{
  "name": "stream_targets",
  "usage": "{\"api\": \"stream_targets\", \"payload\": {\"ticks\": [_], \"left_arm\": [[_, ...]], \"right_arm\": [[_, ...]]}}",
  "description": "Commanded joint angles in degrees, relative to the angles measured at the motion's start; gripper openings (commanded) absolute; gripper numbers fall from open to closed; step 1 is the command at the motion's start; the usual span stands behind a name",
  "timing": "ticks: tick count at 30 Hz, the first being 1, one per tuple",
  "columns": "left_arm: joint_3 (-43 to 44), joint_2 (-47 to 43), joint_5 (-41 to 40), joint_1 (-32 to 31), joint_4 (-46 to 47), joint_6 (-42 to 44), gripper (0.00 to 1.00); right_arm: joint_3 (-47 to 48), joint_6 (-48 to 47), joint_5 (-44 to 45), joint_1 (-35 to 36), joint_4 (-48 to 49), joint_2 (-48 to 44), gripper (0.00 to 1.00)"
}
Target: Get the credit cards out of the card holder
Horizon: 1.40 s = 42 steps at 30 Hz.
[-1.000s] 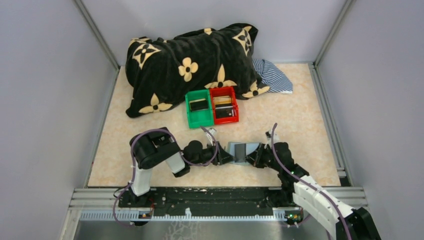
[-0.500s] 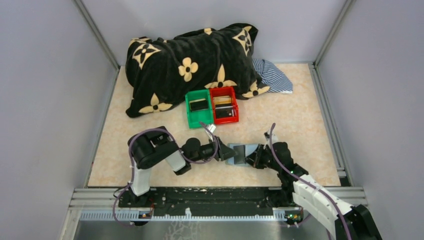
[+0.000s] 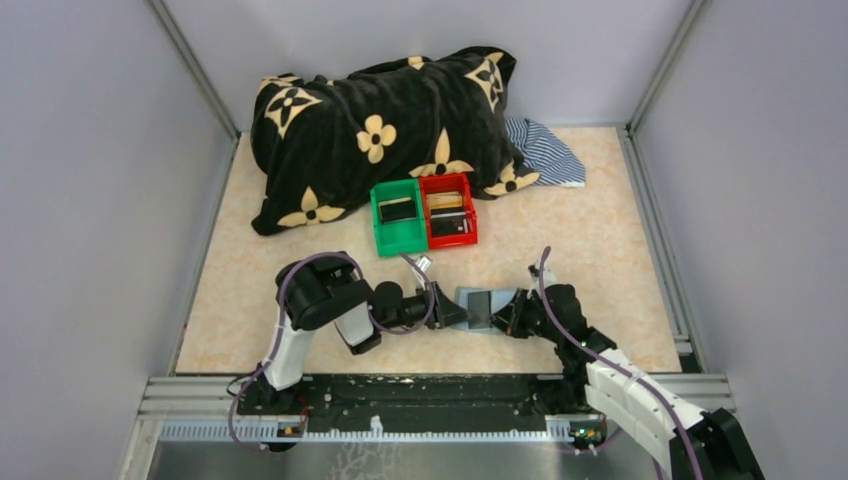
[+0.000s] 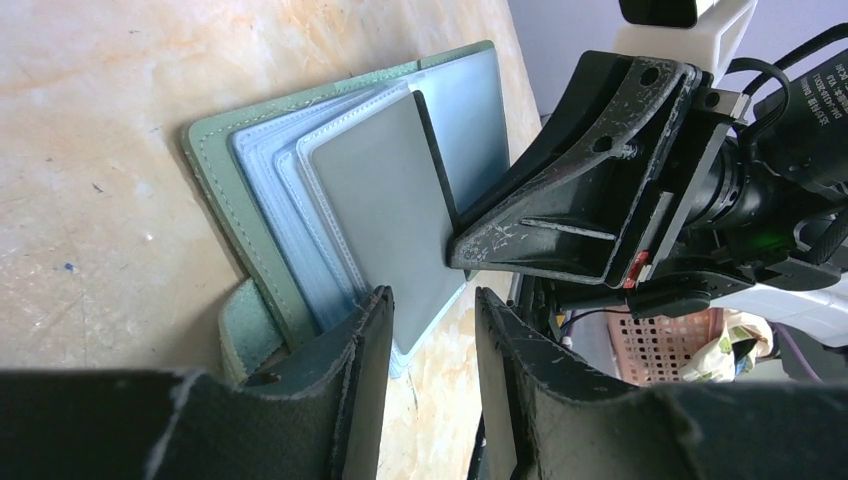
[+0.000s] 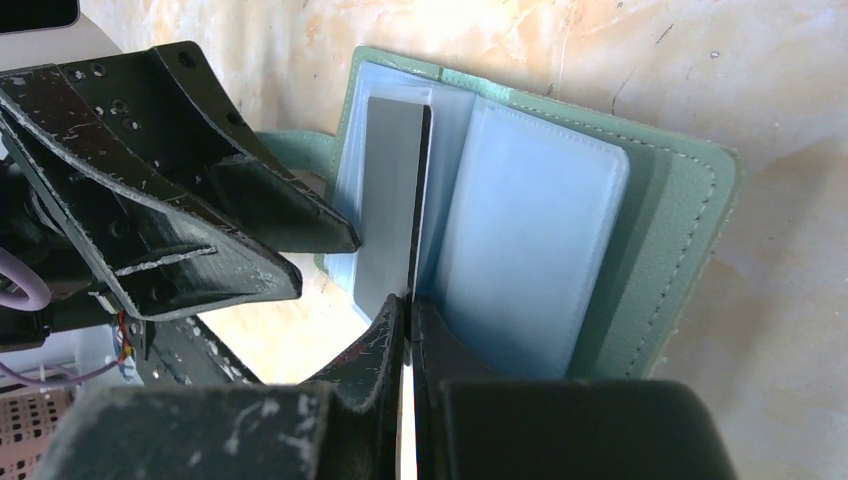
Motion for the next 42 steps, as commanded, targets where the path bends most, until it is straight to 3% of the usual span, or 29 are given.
{"api": "stream_targets", "payload": {"ticks": [1,6,27,42], "left_arm": [[-0.2,2.4,-0.3,0.5,0.6,-0.5,0.43],[0.2,3.0,-0.2,0.6,0.3,-1.2,0.43],[0.6,3.8,0.8,1.2,-1.6,-2.5,0.42],[1.0,4.2,1.3,1.2,-1.6,-2.8,0.42]], "right_arm": [[2.0,-0.8,0.1,-0.1,1.3,0.1,0.0],[2.2,-0.5,1.5,-0.1,-0.2,-1.6,0.14],[1.5,4.1,-1.2,-0.9,1.5,-6.2,0.18],[2.5,5.9,-3.0,-1.1,2.2,-7.6,0.16]]}}
